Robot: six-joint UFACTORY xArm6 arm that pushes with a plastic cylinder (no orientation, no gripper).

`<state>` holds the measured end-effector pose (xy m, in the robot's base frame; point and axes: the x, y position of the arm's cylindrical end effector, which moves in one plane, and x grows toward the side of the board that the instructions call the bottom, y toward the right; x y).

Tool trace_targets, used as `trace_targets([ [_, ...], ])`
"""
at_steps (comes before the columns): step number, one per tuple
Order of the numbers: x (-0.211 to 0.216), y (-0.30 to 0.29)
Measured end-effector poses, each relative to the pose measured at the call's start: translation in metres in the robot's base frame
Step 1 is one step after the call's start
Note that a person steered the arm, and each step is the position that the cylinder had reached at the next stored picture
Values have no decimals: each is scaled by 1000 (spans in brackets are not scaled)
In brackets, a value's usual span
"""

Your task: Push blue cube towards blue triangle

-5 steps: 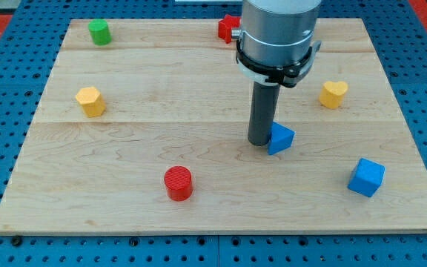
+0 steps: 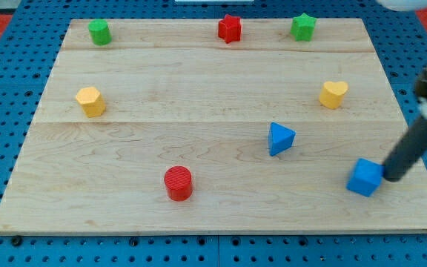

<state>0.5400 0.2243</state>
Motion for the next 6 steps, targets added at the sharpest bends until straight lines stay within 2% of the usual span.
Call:
trace_targets([
  [2, 29, 63],
  [4, -2, -22],
  [5, -17, -25],
  [6, -14, -2],
])
